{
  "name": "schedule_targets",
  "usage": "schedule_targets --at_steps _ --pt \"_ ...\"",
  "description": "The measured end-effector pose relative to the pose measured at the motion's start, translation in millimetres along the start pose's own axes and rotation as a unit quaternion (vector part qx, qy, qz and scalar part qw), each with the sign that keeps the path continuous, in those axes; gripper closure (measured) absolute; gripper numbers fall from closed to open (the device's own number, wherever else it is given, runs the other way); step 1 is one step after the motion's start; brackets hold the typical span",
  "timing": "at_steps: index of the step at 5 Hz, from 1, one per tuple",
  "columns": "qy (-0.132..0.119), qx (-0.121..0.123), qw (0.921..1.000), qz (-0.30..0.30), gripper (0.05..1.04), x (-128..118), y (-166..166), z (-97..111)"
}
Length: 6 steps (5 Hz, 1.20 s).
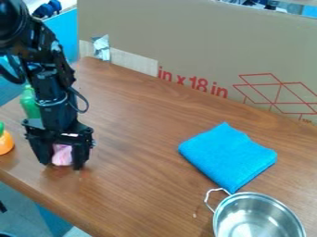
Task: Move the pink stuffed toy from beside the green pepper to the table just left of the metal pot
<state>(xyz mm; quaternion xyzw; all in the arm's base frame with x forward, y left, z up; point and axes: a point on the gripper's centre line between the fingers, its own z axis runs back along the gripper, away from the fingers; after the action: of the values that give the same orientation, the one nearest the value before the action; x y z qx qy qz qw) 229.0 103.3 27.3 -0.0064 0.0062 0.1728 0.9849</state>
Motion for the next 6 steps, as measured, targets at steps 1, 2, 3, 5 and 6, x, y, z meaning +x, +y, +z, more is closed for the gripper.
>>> schedule_targets --at_steps 1,2,3,5,6 --pt "-0.022 0.022 0.9995 -0.004 0.397 4.8 0.5 -1.5" --pt "-0.042 0.031 0.9986 -0.014 0.671 6.2 -2.4 4.5" --pt "-0.044 0.031 0.9981 -0.029 0.851 3.0 -7.6 6.4" --pt "-0.101 0.042 0.9911 -0.076 0.966 -11.9 -39.7 35.8" --pt "-0.129 0.016 0.9801 -0.151 0.970 -31.7 -79.9 41.9"
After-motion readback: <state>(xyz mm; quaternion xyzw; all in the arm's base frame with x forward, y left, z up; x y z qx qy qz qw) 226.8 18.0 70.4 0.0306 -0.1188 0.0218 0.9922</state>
